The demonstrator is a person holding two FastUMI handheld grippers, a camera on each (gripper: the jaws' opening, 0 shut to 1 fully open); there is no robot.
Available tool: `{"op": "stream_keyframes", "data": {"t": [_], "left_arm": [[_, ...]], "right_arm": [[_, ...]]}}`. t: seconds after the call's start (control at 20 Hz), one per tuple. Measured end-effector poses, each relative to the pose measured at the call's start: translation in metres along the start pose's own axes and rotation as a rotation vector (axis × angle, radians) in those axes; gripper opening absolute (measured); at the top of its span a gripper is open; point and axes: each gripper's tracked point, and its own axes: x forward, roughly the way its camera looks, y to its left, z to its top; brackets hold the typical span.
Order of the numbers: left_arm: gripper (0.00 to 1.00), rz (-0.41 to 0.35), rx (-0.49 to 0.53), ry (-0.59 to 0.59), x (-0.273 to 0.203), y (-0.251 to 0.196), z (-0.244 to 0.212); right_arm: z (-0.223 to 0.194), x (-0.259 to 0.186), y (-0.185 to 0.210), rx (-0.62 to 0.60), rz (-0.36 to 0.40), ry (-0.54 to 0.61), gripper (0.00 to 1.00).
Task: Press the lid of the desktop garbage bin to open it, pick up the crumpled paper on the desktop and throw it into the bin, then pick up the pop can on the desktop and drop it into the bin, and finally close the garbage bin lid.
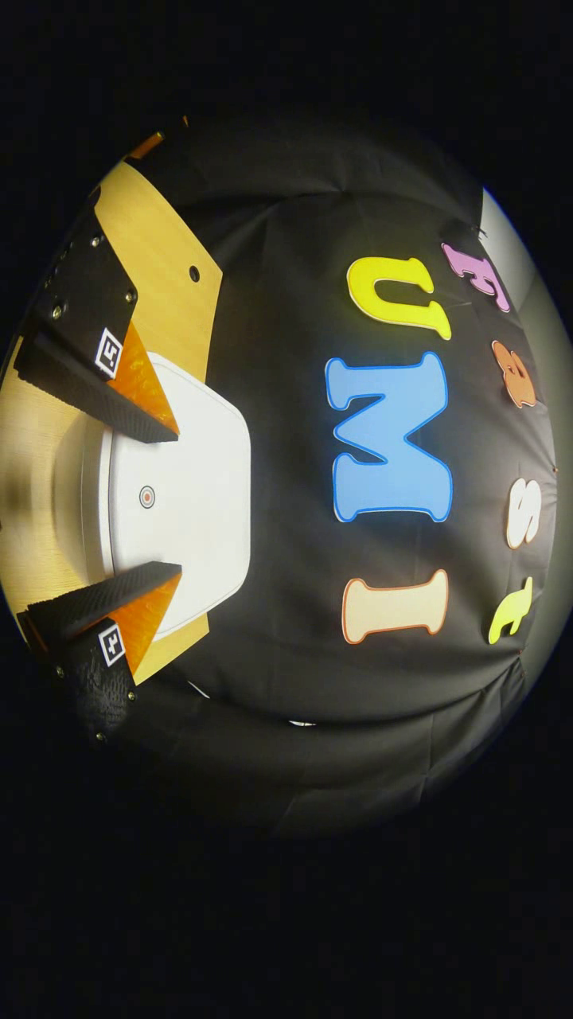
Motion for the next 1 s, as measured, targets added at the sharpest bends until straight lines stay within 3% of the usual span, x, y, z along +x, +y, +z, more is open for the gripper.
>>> {"op": "stream_keyframes", "data": {"t": [1.0], "left_arm": [[0.96,-0.159,-0.018,0.012,0.038,-0.023,-0.003]], "right_arm": [[-0.011,0.005,0.004,-0.029,-0.027,0.085,0.99]]}}
